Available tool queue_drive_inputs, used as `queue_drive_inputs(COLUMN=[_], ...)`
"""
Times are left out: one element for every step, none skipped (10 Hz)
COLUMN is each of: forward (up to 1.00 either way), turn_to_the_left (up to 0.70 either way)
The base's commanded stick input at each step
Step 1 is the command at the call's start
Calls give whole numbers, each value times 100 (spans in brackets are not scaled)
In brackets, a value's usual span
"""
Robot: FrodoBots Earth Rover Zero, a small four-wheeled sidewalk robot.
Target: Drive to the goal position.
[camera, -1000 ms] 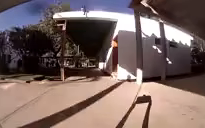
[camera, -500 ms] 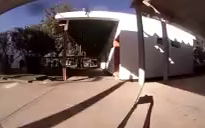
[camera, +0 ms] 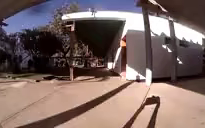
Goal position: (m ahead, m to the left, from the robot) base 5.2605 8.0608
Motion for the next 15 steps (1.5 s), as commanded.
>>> queue_drive_inputs(forward=[0, 0, 0, 0, 0, 0, 0, 0, 0, 0, 0, 0, 0, 0, 0], turn_to_the_left=[70, 70, 70, 70, 70, 70, 70, 70, 70, 70, 70, 70, 70, 70, 70])
